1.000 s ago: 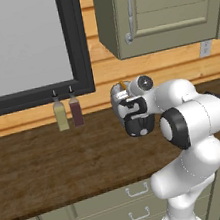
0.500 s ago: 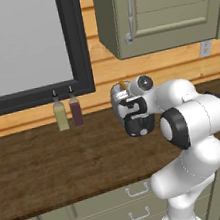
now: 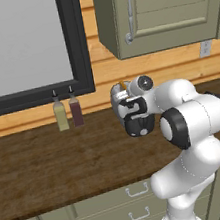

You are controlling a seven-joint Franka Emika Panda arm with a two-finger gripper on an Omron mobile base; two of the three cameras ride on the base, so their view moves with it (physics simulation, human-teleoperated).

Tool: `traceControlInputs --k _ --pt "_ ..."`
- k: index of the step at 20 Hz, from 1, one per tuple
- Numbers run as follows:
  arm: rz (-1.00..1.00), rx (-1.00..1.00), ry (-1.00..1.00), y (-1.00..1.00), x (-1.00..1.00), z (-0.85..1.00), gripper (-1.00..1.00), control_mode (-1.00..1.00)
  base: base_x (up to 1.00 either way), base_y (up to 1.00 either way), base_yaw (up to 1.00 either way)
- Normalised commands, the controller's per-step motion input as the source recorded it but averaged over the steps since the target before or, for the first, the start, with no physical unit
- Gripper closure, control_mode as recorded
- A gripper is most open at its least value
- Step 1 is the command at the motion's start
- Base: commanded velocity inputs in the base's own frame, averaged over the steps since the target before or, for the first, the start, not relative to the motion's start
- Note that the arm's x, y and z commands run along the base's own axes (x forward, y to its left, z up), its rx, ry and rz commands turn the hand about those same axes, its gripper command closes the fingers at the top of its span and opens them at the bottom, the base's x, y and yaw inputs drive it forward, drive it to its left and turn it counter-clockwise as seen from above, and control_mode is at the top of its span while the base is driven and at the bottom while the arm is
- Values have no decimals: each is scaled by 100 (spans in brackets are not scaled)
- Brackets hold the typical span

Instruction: Start the toaster. Once the lever pops up, take the bread to the plate on the dining counter.

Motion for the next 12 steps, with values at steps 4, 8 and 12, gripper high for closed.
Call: traceControlInputs --k 4,8,12 --pt "0 0 0 0 5 0 -100 -100 0 0 0" --pt "0 0 0 0 14 0 -100 -100 0 0 0" --pt "0 0 0 0 18 0 -100 -100 0 0 0"
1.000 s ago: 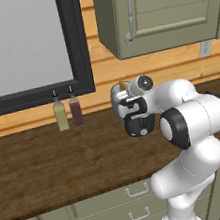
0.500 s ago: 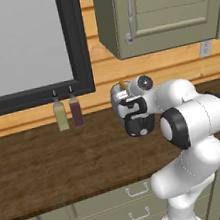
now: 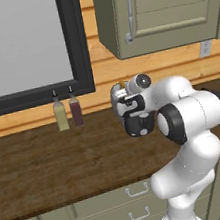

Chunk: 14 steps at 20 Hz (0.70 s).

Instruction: Start the toaster. Once the lever pops up, take the bread to the plate on the dining counter.

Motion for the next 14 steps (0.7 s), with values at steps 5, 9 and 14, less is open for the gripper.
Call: traceControlInputs --k 5,9,14 --pt "0 0 0 0 15 0 -100 -100 0 0 0" --pt "0 0 0 0 4 0 -100 -100 0 0 0" --pt "0 0 0 0 2 0 -100 -100 0 0 0"
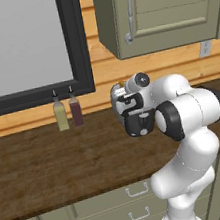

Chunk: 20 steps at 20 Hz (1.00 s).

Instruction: Start the toaster. Once the lever pops up, take the bread to the plate on the dining counter.

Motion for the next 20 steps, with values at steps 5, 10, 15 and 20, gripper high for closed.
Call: traceControlInputs --k 5,10,15,20 --pt "0 0 0 0 0 0 100 -100 0 0 0" --pt "0 0 0 0 0 0 100 -100 0 0 0" --pt "0 0 0 0 0 0 100 -100 0 0 0" --pt "0 0 0 0 0 0 100 -100 0 0 0"
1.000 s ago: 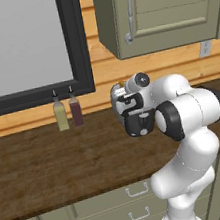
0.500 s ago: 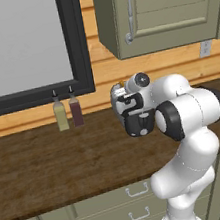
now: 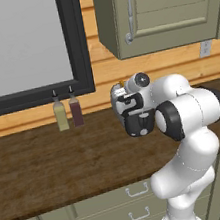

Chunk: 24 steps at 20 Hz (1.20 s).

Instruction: Start the toaster. Once the lever pops up, take the bread to the plate on the dining counter.

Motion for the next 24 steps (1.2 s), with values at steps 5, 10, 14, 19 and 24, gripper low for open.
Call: traceControlInputs --k 5,10,14,19,24 --pt "0 0 0 0 0 0 100 -100 0 0 0" --pt "0 0 0 0 0 0 100 -100 0 0 0" --pt "0 0 -4 0 -1 14 100 -100 0 0 0" --pt "0 0 -3 0 -5 44 100 -100 0 0 0" --pt "0 0 -3 0 -18 57 100 -100 0 0 0"
